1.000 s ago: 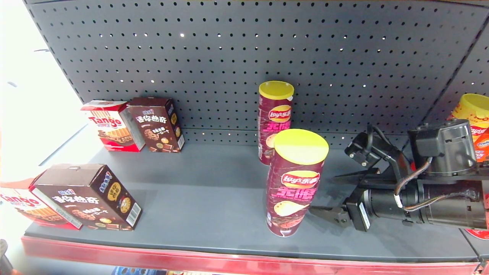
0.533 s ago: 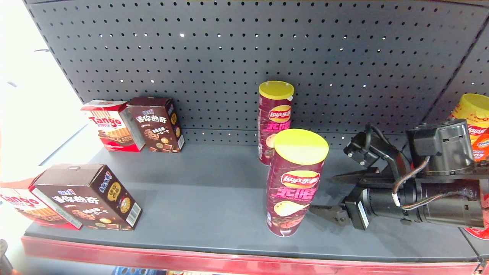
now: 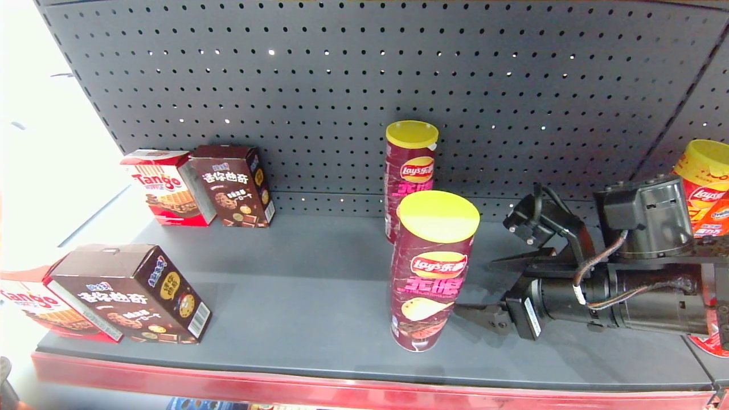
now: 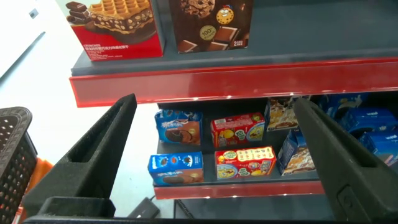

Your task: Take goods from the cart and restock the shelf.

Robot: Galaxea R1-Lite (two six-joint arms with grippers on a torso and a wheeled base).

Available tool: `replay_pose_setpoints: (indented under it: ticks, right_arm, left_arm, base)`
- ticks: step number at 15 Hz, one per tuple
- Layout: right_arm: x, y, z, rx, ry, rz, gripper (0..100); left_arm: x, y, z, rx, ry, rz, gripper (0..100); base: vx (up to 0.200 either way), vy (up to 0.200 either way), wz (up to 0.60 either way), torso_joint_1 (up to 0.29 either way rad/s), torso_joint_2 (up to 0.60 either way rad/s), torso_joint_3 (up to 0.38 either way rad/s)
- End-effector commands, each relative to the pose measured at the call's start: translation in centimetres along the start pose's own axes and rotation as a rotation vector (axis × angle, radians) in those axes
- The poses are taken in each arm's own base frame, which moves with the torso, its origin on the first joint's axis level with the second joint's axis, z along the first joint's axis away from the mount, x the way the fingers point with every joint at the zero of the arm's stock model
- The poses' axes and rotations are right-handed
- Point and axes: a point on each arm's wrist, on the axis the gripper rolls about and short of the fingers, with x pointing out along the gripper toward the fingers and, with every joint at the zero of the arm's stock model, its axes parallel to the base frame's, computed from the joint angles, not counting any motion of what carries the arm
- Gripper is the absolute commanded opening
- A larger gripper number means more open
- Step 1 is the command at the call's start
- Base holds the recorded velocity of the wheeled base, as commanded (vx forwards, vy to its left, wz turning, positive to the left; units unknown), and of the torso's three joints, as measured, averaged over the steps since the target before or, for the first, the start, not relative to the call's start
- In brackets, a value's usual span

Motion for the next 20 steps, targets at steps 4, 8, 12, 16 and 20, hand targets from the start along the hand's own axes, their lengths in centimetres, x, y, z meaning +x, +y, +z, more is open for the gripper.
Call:
replay_pose_setpoints:
  ticks: [4,8,12,16,20]
  right_arm:
    - [-0.6,-0.2,-0.2,0.005,-0.004,-0.012,100]
    - [-0.3,-0.2,-0.1,0.004,-0.002,-0.009,100]
    - [0.2,-0.1,0.1,-0.001,-0.002,0.000,100]
    - [0.2,0.0,0.3,-0.003,-0.005,0.002,100]
    - [1.0,0.2,0.7,-0.010,-0.005,0.017,100]
  left_arm:
    - [0.0,0.0,0.0,0.001,0.001,0.000,100]
    - [0.0,0.0,0.0,0.001,0.001,-0.001,100]
    - [0.0,0.0,0.0,0.001,0.001,-0.001,100]
    - [0.0,0.0,0.0,0.001,0.001,-0.001,100]
    - [0.0,0.0,0.0,0.001,0.001,-0.001,100]
  base:
    - [0.000,0.000,0.00,0.000,0.00,0.000]
    - [0.000,0.000,0.00,0.000,0.00,0.000]
    - [0.000,0.000,0.00,0.000,0.00,0.000]
    - [0.000,0.000,0.00,0.000,0.00,0.000]
    - [0.000,0.000,0.00,0.000,0.00,0.000]
